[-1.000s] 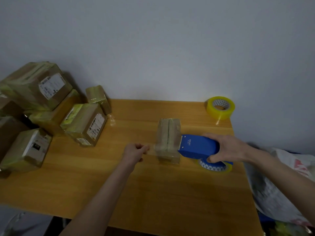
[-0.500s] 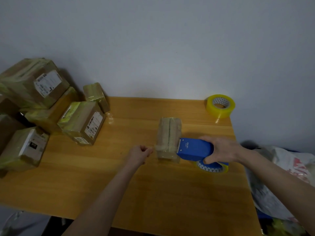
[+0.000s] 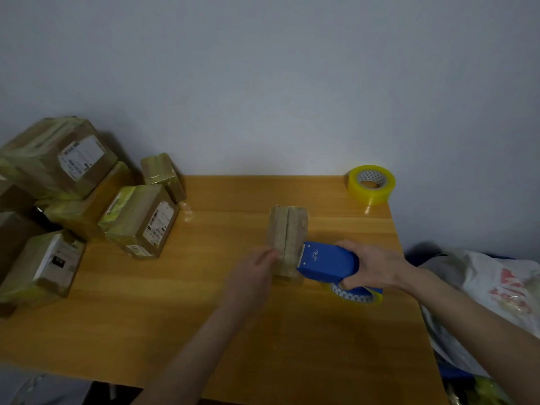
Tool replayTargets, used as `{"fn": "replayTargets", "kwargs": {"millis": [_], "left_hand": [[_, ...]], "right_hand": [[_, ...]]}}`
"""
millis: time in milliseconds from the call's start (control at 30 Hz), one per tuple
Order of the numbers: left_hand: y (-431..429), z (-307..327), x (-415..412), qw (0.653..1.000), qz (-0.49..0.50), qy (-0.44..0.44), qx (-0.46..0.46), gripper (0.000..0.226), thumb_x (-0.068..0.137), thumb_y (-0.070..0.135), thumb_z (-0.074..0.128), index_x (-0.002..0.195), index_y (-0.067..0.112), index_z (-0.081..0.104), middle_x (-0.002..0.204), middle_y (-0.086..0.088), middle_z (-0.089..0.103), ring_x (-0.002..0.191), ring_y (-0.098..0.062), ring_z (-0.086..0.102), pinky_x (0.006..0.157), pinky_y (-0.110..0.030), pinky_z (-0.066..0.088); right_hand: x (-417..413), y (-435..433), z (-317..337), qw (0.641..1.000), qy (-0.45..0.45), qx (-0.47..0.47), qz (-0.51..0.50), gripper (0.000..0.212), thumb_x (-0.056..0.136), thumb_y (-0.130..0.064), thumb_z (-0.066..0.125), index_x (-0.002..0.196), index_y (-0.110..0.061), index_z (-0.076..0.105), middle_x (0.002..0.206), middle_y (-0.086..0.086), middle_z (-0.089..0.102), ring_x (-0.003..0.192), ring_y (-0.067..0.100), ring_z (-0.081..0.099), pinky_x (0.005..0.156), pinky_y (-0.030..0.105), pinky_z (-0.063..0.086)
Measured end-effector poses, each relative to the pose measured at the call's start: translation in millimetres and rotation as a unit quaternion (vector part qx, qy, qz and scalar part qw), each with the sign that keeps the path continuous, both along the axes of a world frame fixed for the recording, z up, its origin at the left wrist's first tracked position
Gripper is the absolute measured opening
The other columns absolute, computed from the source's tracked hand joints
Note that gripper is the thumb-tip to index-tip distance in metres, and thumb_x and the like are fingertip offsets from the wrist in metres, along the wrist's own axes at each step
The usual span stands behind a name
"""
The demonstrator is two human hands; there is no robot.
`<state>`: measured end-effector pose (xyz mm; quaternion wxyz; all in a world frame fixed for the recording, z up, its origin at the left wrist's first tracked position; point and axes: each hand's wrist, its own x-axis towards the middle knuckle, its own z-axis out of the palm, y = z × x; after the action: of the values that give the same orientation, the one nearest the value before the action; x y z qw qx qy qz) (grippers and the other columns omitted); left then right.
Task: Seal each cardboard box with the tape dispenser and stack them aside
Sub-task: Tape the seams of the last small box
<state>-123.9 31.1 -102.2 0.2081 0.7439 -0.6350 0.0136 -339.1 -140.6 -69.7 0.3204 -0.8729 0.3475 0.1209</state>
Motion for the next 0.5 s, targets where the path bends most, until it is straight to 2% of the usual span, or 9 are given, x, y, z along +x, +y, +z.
{"fn": "replayTargets", "kwargs": {"millis": [33,67,100,167,267,367,500], "left_hand": [[-5,-3,-14,0.998,-0.041,-0.012,0.043,0.062,0.085,0.003,0.060,0.142,0.018,0.042,0.149,-0.002,0.038,0.135,-0.018,0.038,0.106,-0.039,0.037],[-8,-9,-22,0.993,-0.058,-0.027,0.096,0.072,0.090,0.005,0.052,0.150,0.021,0.016,0.157,0.003,0.012,0.144,-0.012,0.010,0.114,-0.036,0.017],[-10,-15,-25,0.986,-0.054,-0.047,0.148,0.078,0.093,0.005,0.046,0.148,0.022,-0.006,0.155,0.006,-0.011,0.141,-0.008,-0.013,0.115,-0.033,0.003],[-11,-22,-23,0.971,-0.039,-0.090,0.217,0.085,0.094,0.002,0.042,0.141,0.022,-0.026,0.150,0.004,-0.032,0.135,-0.008,-0.032,0.115,-0.034,-0.010],[-9,-24,-20,0.964,-0.029,-0.113,0.238,0.087,0.093,0.001,0.040,0.141,0.021,-0.029,0.147,0.005,-0.039,0.126,-0.007,-0.045,0.111,-0.035,-0.020],[-10,-23,-19,0.958,-0.038,-0.139,0.247,0.086,0.092,0.003,0.038,0.140,0.022,-0.031,0.142,0.006,-0.045,0.119,-0.004,-0.050,0.103,-0.030,-0.028],[-10,-22,-19,0.962,-0.035,-0.126,0.238,0.087,0.093,0.003,0.040,0.139,0.019,-0.032,0.144,0.004,-0.043,0.128,-0.007,-0.042,0.108,-0.031,-0.022]], "right_hand": [[1,0,1,1.000,0.005,-0.006,0.008,0.077,0.068,-0.058,0.074,0.133,-0.040,0.036,0.108,-0.012,0.058,0.096,0.014,0.057,0.080,0.036,0.053],[1,-1,2,1.000,0.013,-0.017,0.014,0.081,0.065,-0.067,0.071,0.133,-0.041,0.035,0.111,-0.011,0.058,0.099,0.015,0.057,0.082,0.037,0.052],[1,-1,2,0.999,0.020,-0.033,0.020,0.084,0.063,-0.073,0.068,0.133,-0.042,0.034,0.113,-0.011,0.058,0.099,0.016,0.057,0.083,0.037,0.052],[-2,-2,1,0.997,0.026,-0.071,0.032,0.085,0.064,-0.073,0.066,0.135,-0.042,0.031,0.112,-0.010,0.059,0.097,0.016,0.058,0.080,0.035,0.052],[-5,0,0,0.997,0.010,-0.070,0.032,0.081,0.070,-0.061,0.069,0.139,-0.042,0.029,0.103,-0.014,0.056,0.088,0.013,0.057,0.071,0.031,0.052],[-11,-2,-2,0.999,-0.024,-0.029,0.017,0.080,0.070,-0.058,0.069,0.137,-0.046,0.029,0.101,-0.018,0.055,0.088,0.009,0.057,0.075,0.034,0.054],[-35,-9,-2,0.999,-0.003,-0.035,0.031,0.078,0.071,-0.058,0.067,0.137,-0.050,0.028,0.099,-0.022,0.055,0.087,0.006,0.057,0.074,0.030,0.053]]}}
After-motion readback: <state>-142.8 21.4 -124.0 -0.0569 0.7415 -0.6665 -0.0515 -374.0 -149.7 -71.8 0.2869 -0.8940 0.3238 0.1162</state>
